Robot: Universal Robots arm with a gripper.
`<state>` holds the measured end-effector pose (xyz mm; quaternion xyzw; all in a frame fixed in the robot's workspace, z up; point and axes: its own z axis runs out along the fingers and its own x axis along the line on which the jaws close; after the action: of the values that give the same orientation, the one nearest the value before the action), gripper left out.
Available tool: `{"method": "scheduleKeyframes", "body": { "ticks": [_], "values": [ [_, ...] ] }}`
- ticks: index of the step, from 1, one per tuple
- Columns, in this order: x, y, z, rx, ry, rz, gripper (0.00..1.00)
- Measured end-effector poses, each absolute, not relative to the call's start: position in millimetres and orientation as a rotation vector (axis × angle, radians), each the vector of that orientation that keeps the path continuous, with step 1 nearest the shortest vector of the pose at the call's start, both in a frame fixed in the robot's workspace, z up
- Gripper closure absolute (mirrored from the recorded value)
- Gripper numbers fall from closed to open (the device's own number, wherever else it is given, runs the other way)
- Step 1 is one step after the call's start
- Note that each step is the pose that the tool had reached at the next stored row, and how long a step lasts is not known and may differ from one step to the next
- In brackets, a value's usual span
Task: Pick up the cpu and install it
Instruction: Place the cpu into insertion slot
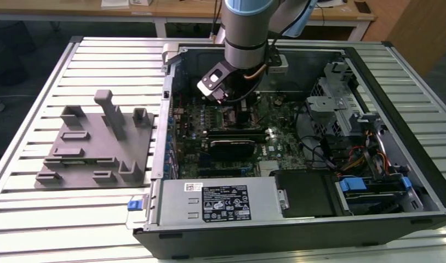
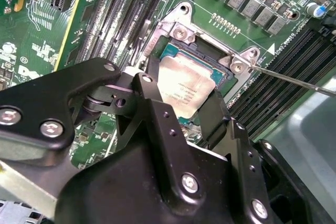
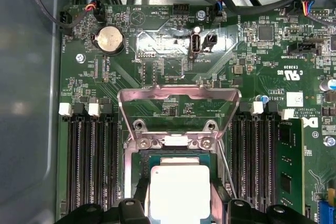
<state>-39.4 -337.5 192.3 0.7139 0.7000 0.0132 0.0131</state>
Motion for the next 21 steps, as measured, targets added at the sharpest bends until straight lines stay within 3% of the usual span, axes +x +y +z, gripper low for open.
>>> {"method": "scheduleKeyframes", "body": {
  "ticks": [10,12,13,21],
  "values": [
    [-39.4,-336.0,192.0,2.225,2.18,0.042,0.46],
    [-39.3,-335.8,191.9,2.225,2.18,0.042,0.45],
    [-39.3,-335.9,191.9,2.225,2.18,0.042,0.38],
    [-39.4,-335.9,197.5,2.225,2.18,0.041,0.38]
  ]
}}
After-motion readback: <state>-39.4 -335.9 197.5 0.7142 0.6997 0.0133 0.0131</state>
